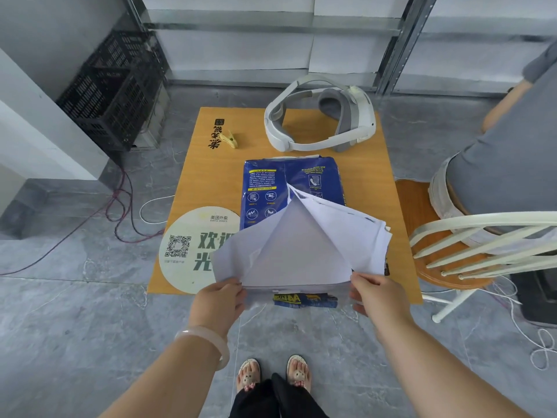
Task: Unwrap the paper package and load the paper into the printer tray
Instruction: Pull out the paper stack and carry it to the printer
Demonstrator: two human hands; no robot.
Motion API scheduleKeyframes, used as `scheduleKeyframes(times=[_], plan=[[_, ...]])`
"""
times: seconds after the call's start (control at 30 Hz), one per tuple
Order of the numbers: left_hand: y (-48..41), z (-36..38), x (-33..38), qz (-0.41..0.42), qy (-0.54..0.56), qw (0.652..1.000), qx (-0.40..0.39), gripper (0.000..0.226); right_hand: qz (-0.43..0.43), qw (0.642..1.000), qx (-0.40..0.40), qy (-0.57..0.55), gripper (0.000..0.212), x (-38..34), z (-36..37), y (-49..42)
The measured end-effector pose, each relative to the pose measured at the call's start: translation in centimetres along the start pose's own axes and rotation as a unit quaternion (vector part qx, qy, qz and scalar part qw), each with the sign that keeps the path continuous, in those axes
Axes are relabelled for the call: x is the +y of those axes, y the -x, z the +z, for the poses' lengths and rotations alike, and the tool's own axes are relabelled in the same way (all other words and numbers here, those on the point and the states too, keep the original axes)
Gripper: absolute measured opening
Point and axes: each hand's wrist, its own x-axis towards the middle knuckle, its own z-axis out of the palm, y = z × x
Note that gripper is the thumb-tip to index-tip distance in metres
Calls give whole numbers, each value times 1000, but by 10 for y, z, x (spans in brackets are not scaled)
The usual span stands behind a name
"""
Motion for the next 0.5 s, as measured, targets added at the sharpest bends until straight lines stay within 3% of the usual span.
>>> scheduleKeyframes(times=[0.07,0.2,0.5], plan=[[-3,0,0,-1,-3,1000,15,25,31,998,-10,-53,1,1,3,-6],[-8,0,-3,4,-41,998,44,36,60,996,-12,-68,11,1,6,-16],[-6,1,-8,-31,-30,999,29,21,126,981,-62,-137,12,12,-10,-10]])
